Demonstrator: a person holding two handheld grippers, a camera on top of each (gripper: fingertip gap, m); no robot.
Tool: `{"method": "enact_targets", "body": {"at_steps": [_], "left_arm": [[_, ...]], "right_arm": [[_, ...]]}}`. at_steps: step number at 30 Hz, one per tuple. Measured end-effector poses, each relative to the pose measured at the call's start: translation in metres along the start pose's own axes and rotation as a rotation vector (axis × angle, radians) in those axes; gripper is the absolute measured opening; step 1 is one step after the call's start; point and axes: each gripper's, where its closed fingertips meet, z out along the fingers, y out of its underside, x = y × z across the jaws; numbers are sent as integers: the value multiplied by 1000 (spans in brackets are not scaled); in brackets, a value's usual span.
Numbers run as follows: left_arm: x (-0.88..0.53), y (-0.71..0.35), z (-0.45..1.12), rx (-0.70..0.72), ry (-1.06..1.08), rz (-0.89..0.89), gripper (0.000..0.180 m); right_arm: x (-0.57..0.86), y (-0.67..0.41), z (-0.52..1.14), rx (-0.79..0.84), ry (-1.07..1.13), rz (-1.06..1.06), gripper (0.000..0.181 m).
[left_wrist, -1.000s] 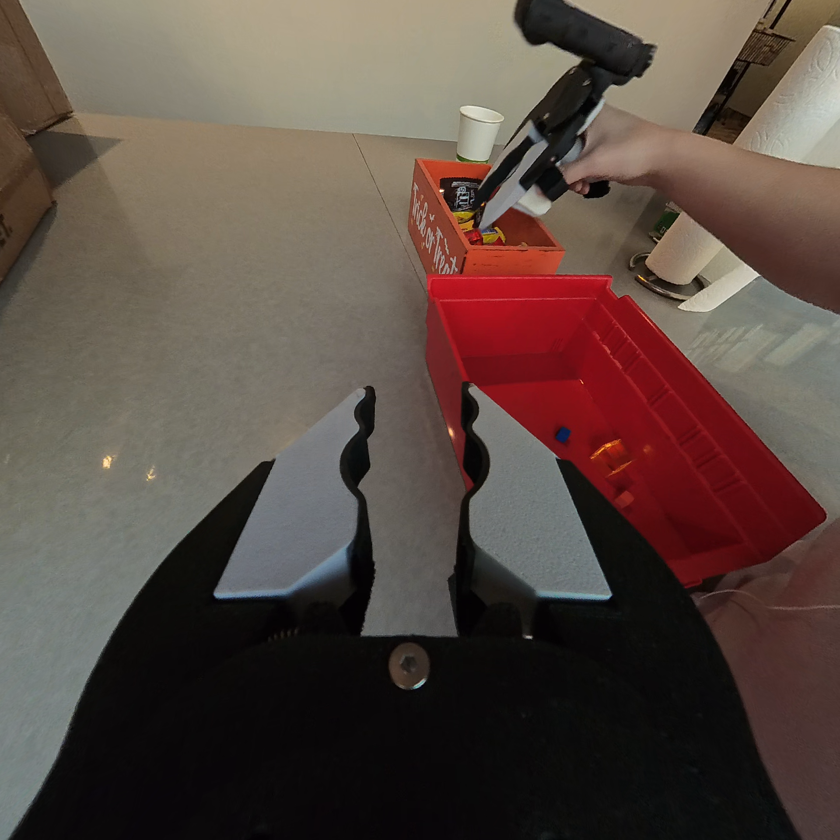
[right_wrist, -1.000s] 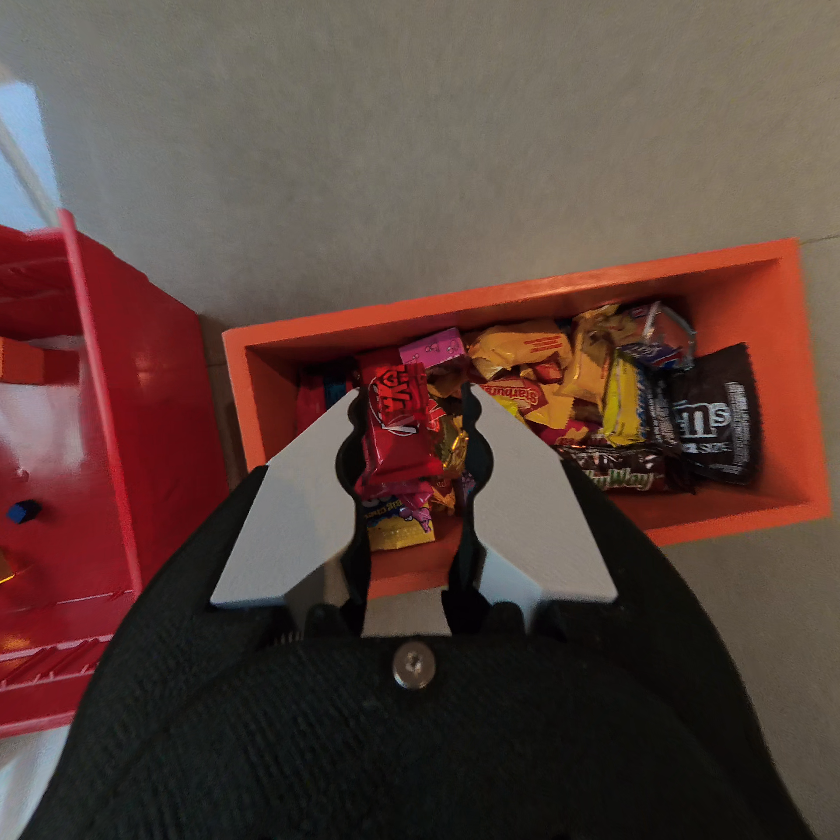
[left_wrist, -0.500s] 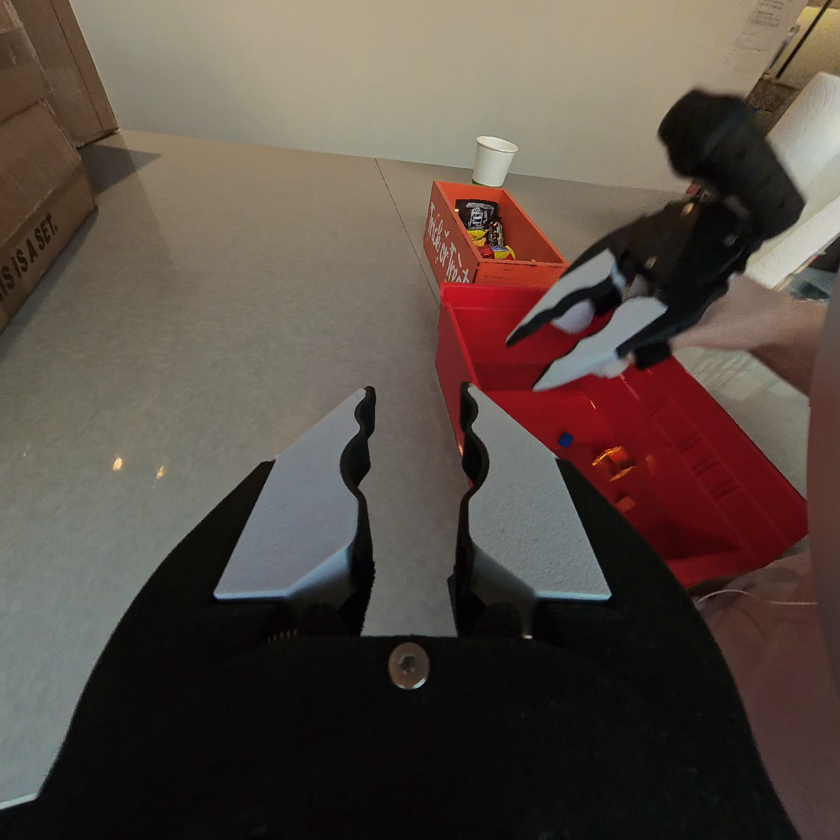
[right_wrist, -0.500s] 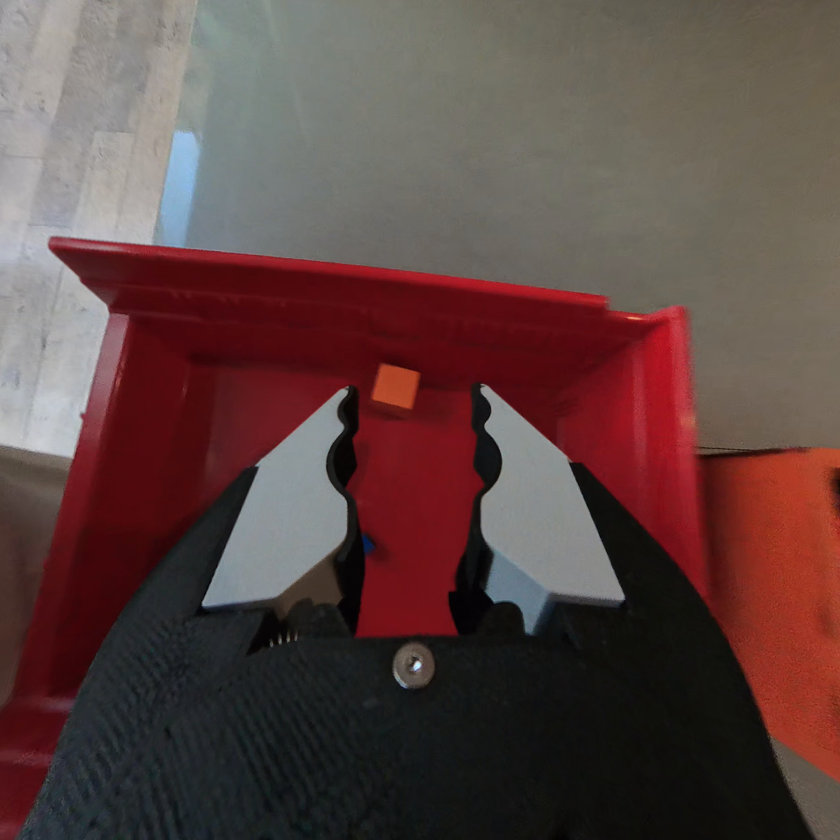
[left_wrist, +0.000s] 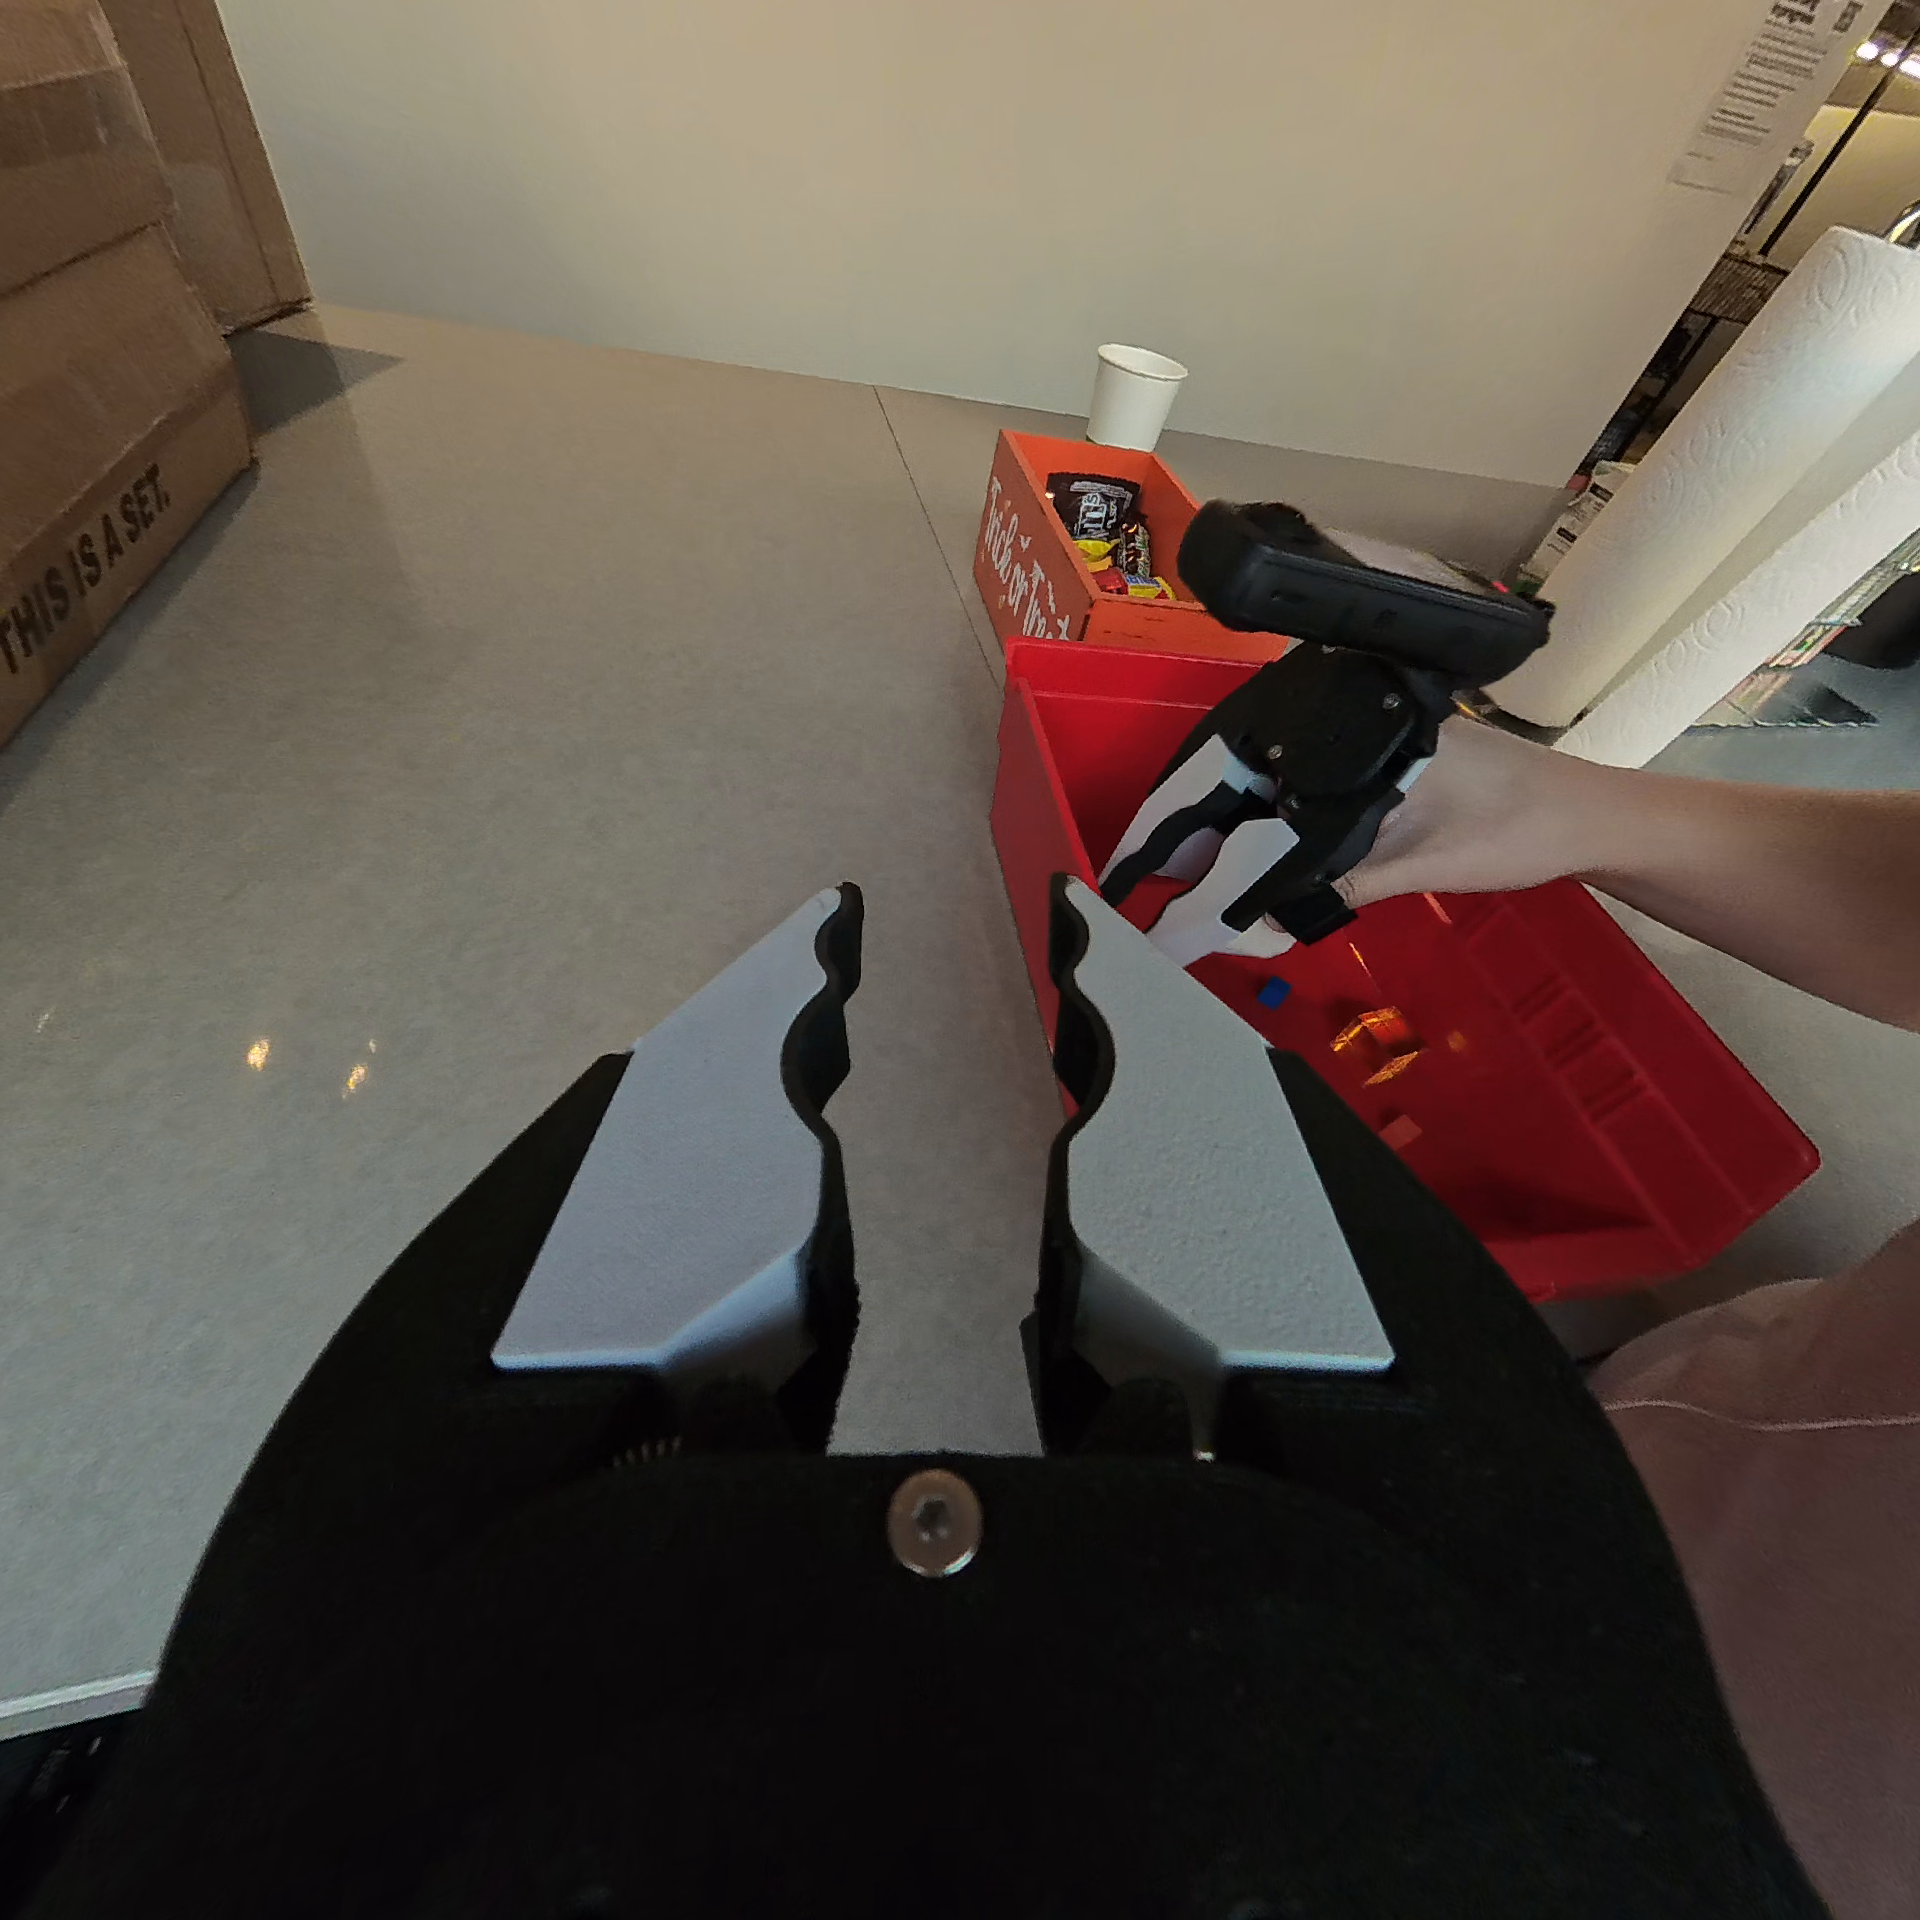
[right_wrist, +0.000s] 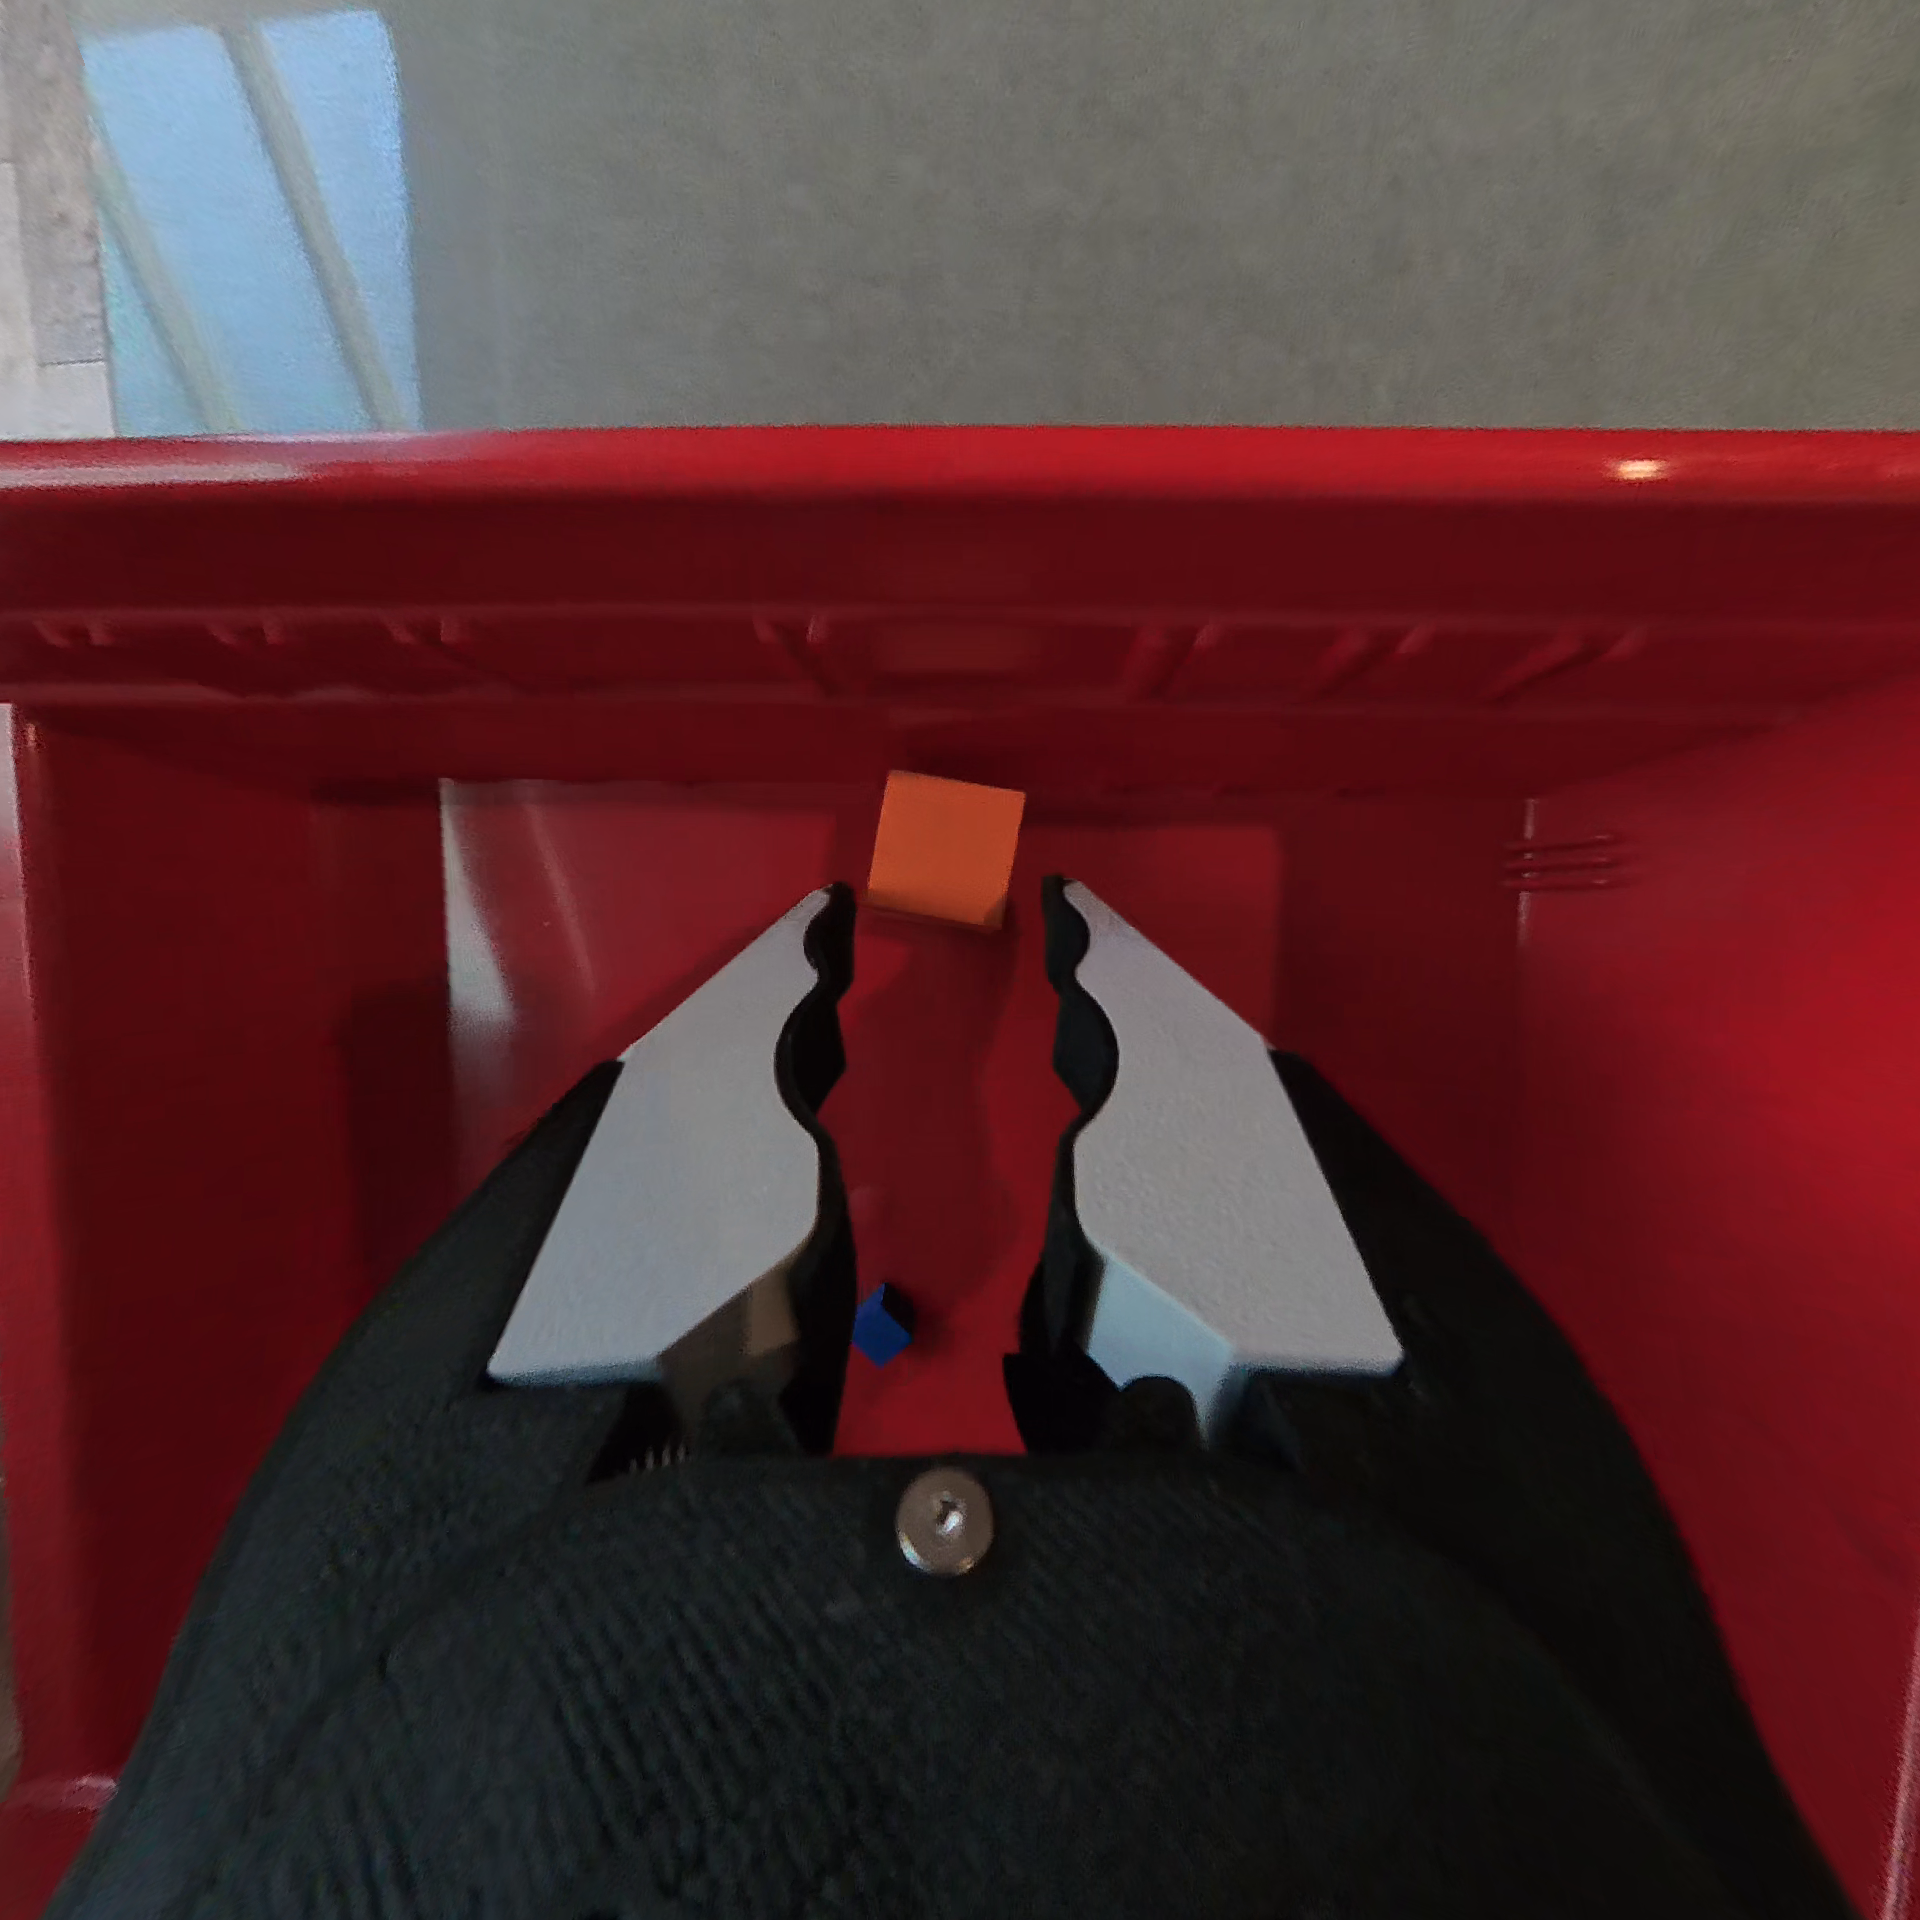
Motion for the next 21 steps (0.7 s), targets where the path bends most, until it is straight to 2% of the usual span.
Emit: {"method": "enact_targets", "body": {"at_steps": [3,8,11,13,17,19,21], "left_arm": [[-2,0,3,-3,-1,-7,34],[0,0,7,-15,8,2,33],[-2,0,5,-25,3,9,33],[-2,-3,4,-14,12,2,32],[-1,-9,5,2,37,-11,32],[1,-11,7,-5,40,4,32],[2,-10,7,-18,31,24,32]], "right_arm": [[-4,-1,3,-6,-60,27,26],[2,-9,-55,62,-92,14,26],[63,-27,-133,165,69,-61,25],[127,-21,-163,127,155,-34,25],[205,-7,-155,65,62,170,25],[214,-5,-145,42,25,192,25],[229,2,-139,-15,87,170,25]]}}
